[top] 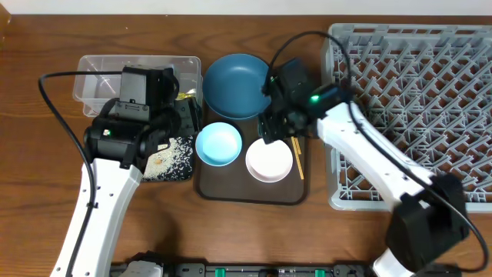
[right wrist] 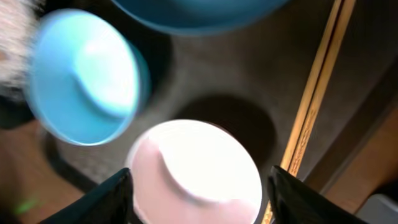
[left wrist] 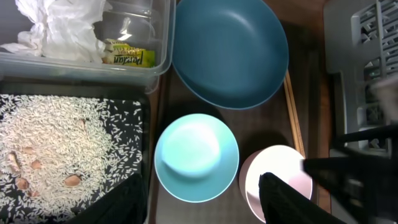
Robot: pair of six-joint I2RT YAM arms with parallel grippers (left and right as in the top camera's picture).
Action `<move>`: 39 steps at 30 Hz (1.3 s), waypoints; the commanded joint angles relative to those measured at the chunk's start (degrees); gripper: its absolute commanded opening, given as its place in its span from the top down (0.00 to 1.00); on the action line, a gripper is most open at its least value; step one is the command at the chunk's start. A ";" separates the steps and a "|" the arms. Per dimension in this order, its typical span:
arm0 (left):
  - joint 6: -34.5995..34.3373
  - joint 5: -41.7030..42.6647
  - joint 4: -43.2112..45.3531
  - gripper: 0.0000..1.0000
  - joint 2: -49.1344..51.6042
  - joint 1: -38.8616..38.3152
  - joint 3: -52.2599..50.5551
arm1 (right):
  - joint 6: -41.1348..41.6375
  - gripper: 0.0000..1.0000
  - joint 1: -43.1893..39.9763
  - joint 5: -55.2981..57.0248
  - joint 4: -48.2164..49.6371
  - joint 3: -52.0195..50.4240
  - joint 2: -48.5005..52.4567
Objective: Sort waste into correct bins and load items into the dishwasher rack
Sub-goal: 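Retract left gripper and reach right gripper to pink bowl rim, then lift pink bowl with right gripper and place it upright in rack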
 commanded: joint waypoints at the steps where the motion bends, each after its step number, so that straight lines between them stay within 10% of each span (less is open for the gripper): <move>1: -0.07 -0.52 -0.33 0.39 0.48 0.26 0.92 | 0.85 0.36 0.35 2.69 -0.04 -1.44 4.22; 22: -0.07 -0.55 -0.33 0.38 0.48 0.26 0.92 | 0.55 0.74 -1.92 3.56 -0.35 -1.38 10.21; 27: -0.07 -0.55 -0.33 0.38 0.48 0.26 0.92 | 0.35 0.99 -3.06 3.56 -0.52 -1.38 9.75; 39: -0.09 -4.61 1.27 0.38 0.48 2.34 0.92 | 0.20 0.99 -4.07 5.81 -4.72 4.76 4.74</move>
